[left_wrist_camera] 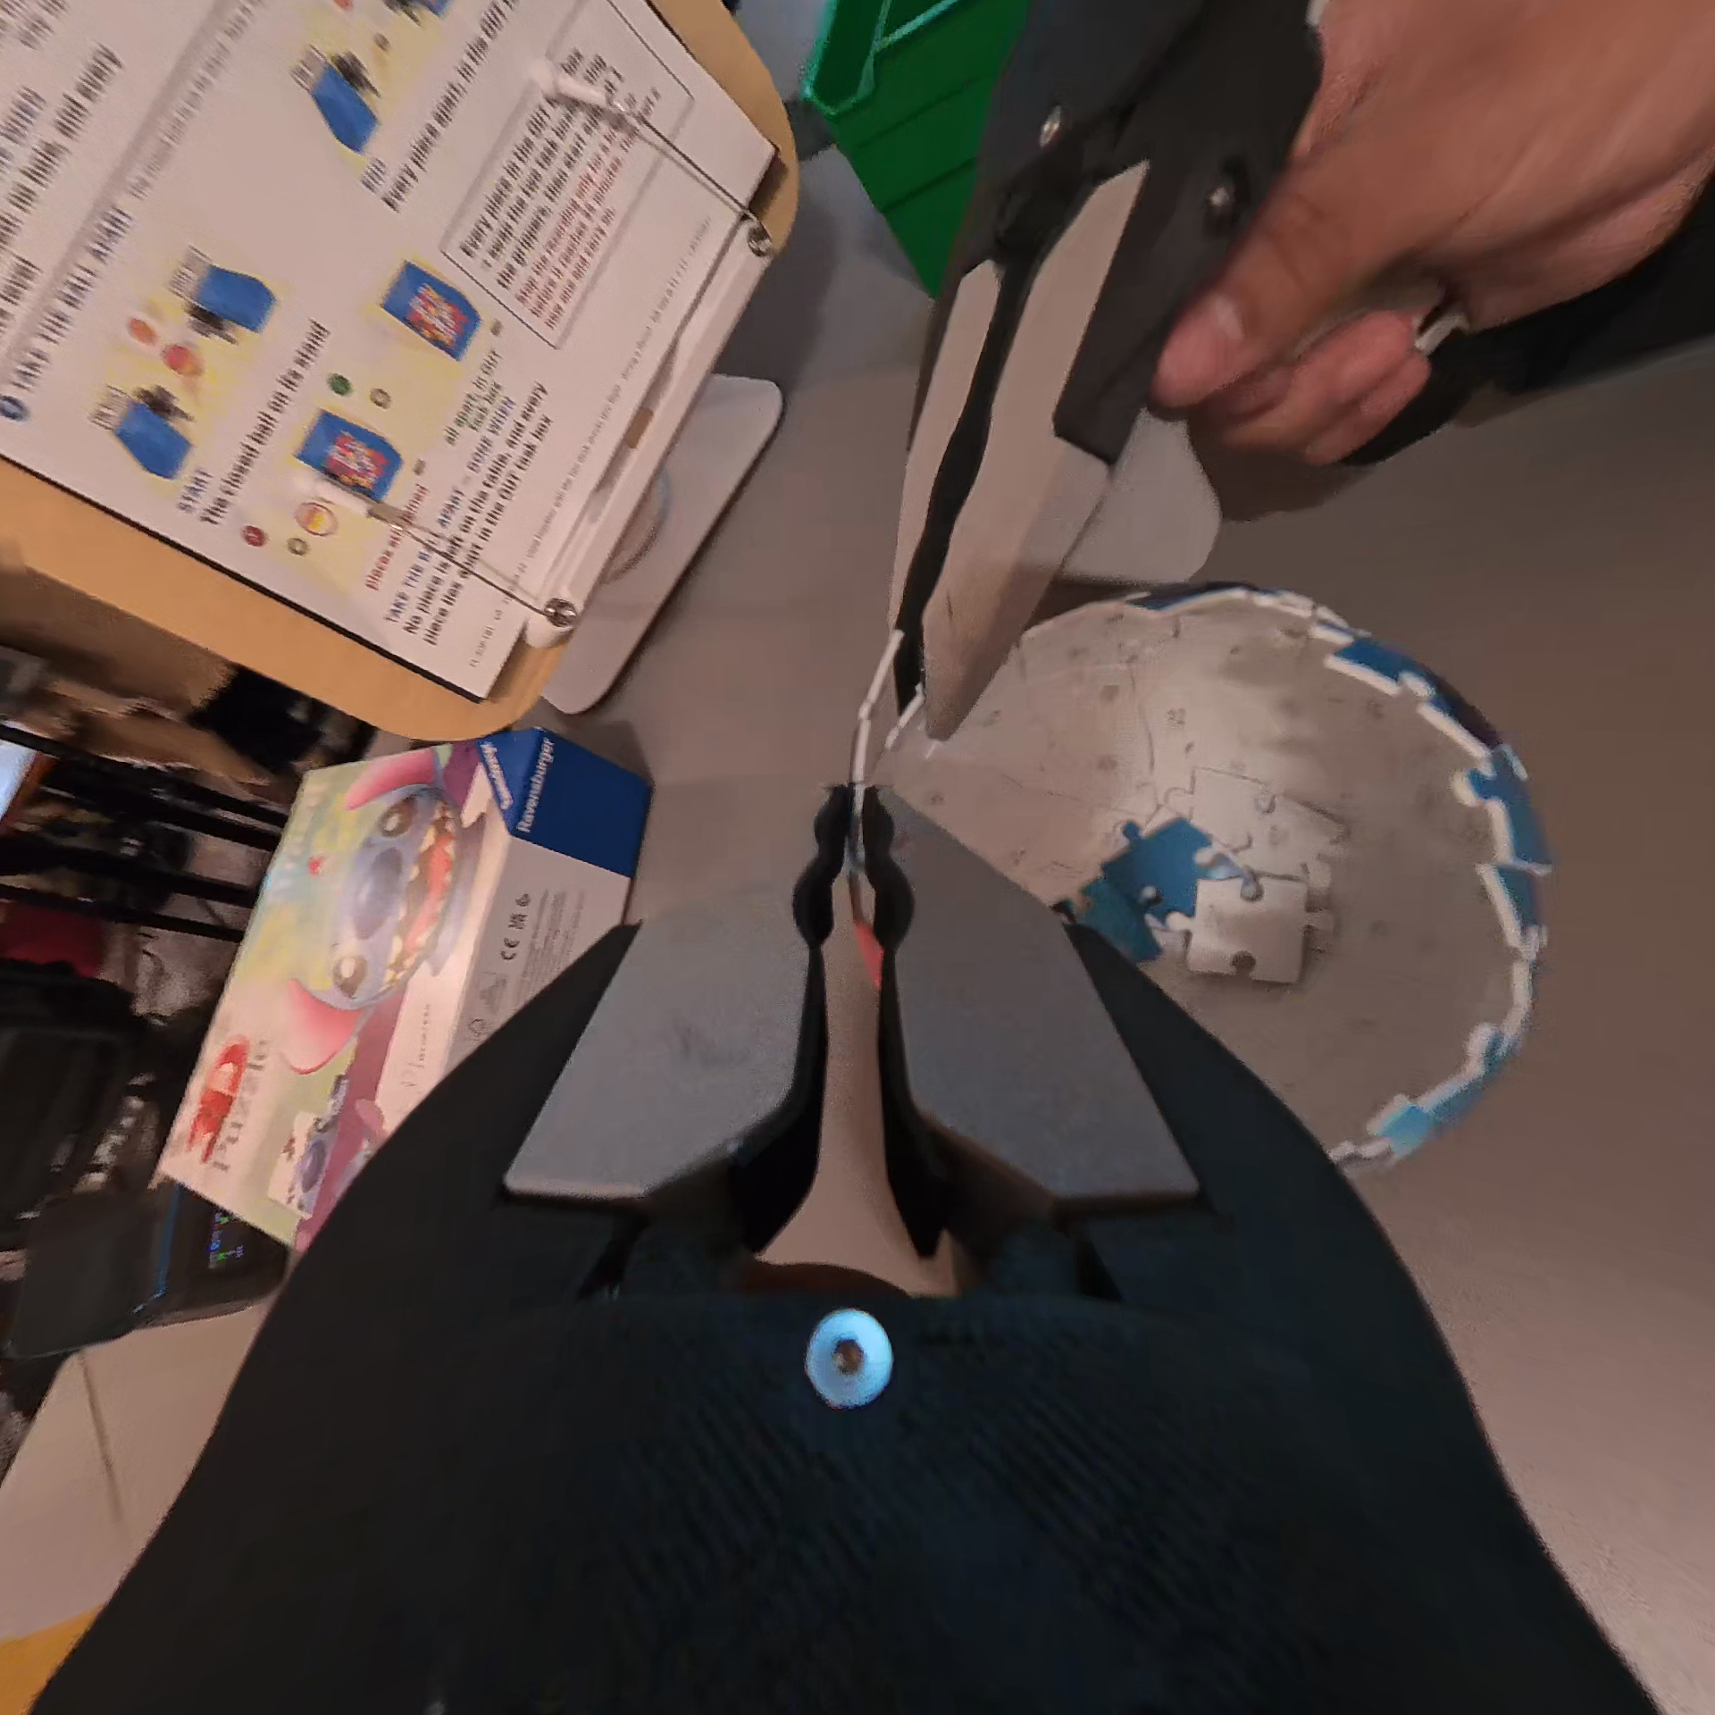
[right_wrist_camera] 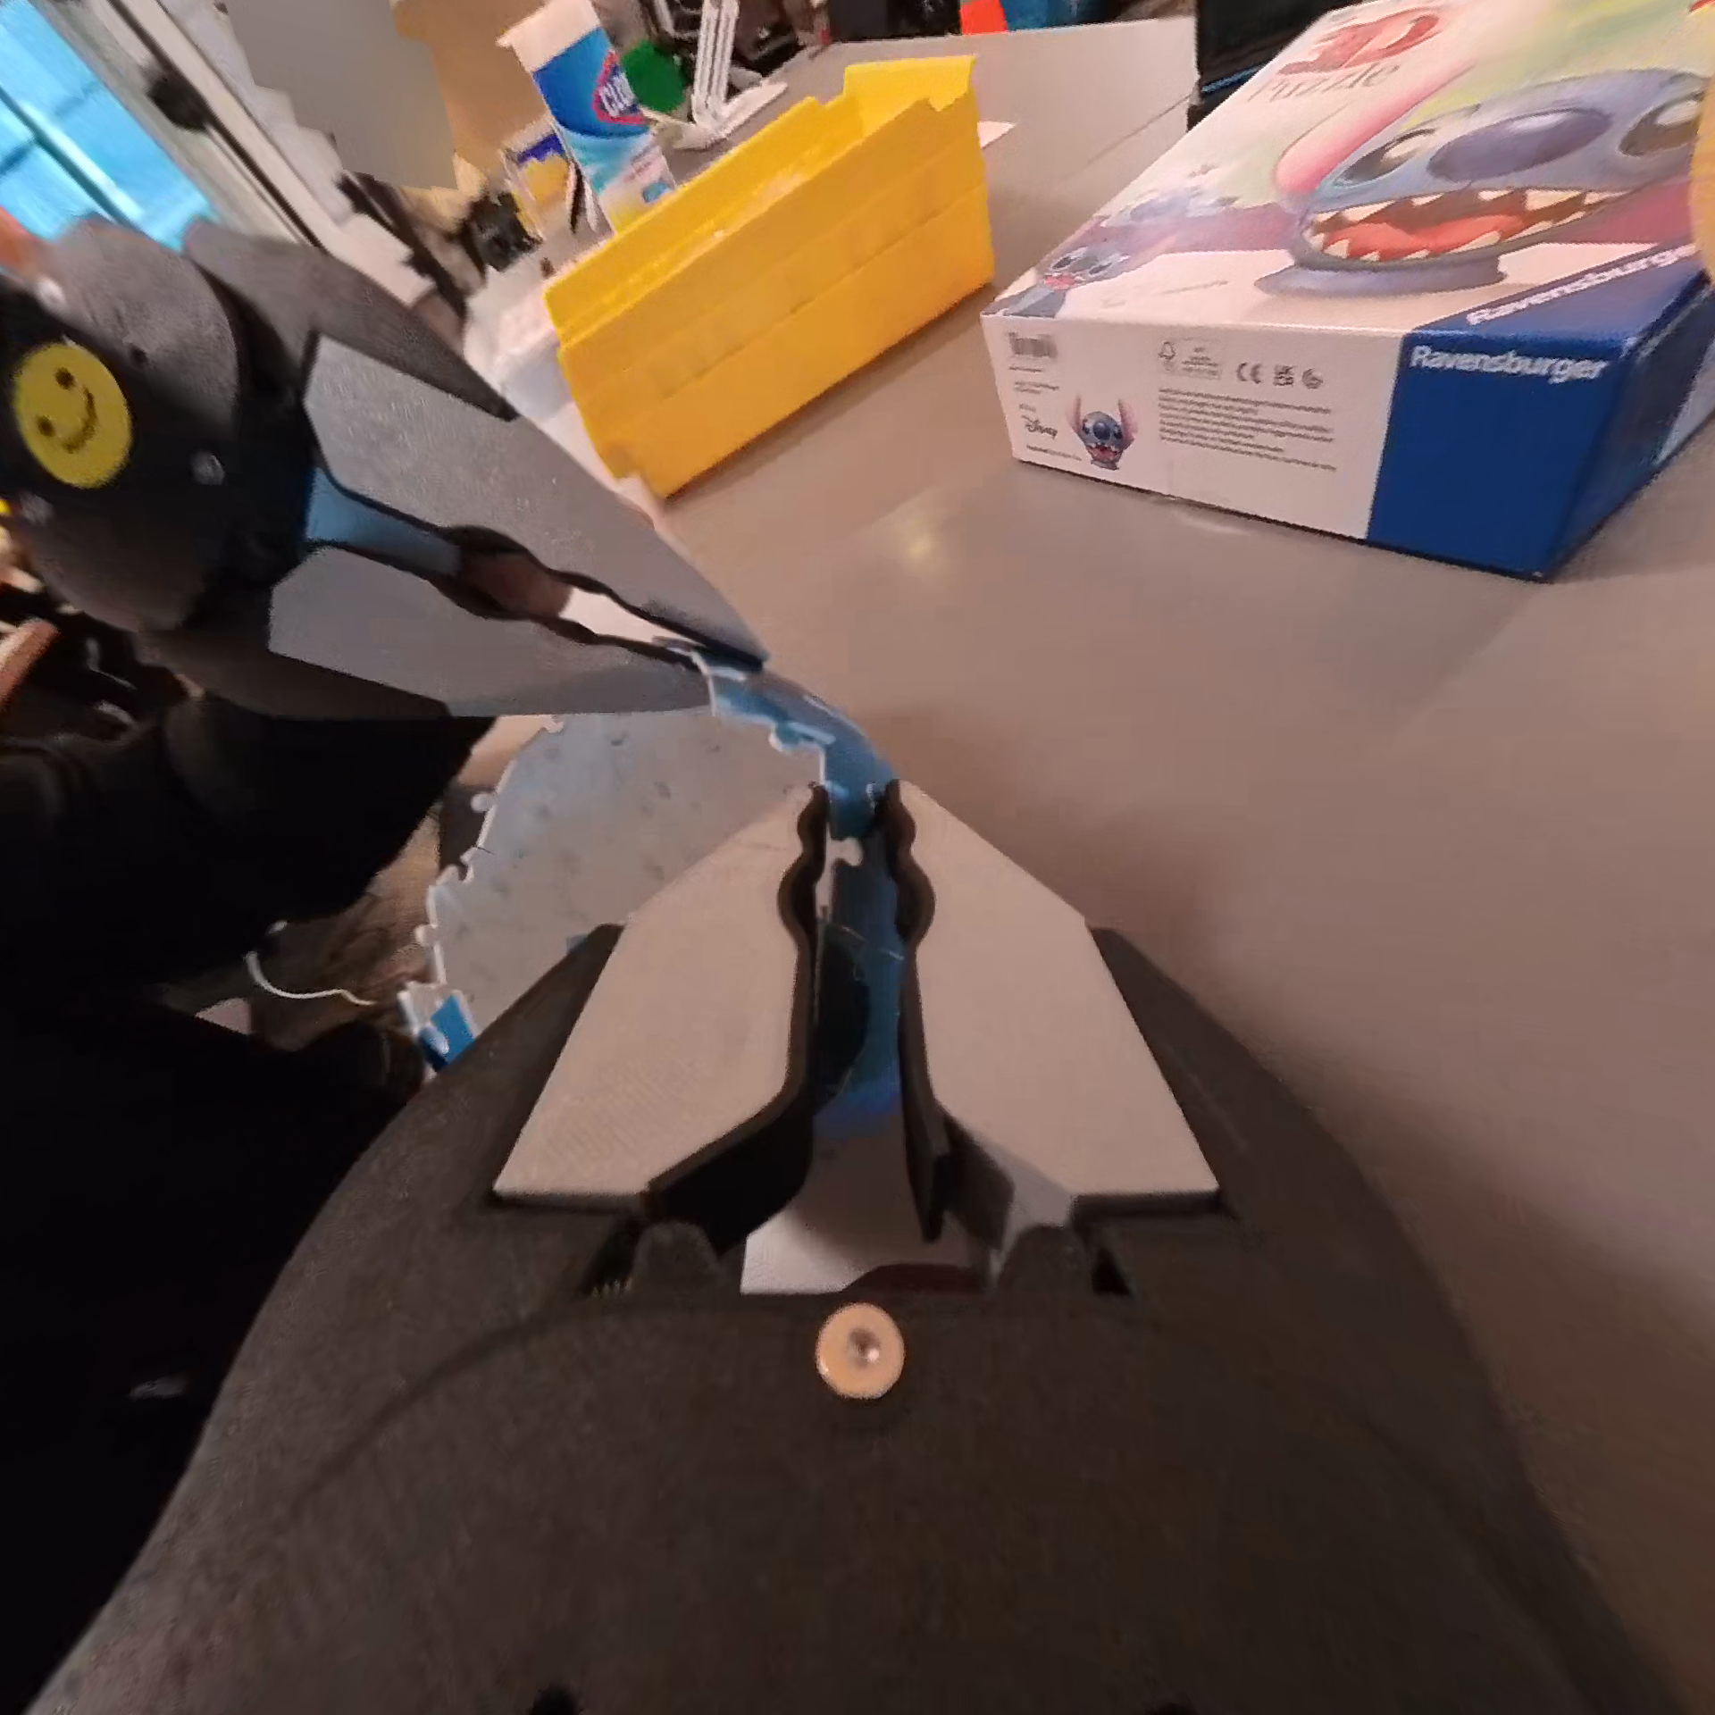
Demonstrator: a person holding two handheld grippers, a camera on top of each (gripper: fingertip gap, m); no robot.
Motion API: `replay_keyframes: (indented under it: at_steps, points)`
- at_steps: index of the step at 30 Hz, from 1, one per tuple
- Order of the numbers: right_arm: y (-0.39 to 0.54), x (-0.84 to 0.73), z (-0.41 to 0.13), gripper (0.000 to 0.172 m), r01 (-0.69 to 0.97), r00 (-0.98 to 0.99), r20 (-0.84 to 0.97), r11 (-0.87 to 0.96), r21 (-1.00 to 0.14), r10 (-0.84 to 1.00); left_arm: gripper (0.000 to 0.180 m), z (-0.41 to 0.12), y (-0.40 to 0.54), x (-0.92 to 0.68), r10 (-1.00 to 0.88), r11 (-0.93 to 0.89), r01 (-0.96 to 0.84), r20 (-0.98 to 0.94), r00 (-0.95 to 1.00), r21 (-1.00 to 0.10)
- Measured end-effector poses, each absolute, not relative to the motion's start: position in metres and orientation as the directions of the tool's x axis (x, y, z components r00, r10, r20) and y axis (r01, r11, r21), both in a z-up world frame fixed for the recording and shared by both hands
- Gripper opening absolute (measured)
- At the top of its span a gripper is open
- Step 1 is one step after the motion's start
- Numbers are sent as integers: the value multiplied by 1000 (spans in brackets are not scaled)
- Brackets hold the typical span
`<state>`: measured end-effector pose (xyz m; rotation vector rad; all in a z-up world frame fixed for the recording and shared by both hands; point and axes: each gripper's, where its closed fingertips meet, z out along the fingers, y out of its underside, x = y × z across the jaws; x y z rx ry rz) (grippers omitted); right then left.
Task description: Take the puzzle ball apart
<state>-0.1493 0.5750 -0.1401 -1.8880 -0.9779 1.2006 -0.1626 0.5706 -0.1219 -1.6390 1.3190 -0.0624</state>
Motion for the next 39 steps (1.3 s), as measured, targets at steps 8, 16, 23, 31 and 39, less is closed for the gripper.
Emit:
replay_keyframes:
  at_steps: [8,16,23,31,39]
  points:
    - [564,-155,-128,12,158,156,-562,-582,-798,812,1,-116,556,-170,-714,105,-568,-460,529,-816]
    - [565,-156,-131,10,217,227,-411,-457,-863,883,24,-107,562,-160,-824,-1,-621,-352,445,-784]
    - [565,-154,-129,10,205,215,-421,-463,-863,881,5,-128,564,-153,-873,-6,-729,-352,338,-685]
    - [557,-149,-118,12,138,34,-642,-640,-756,766,2,-124,553,-152,-791,78,-715,-479,380,-695]
    - [570,-131,-107,22,218,272,-262,-325,-920,926,3,-127,558,-155,-803,25,-716,-441,401,-697]
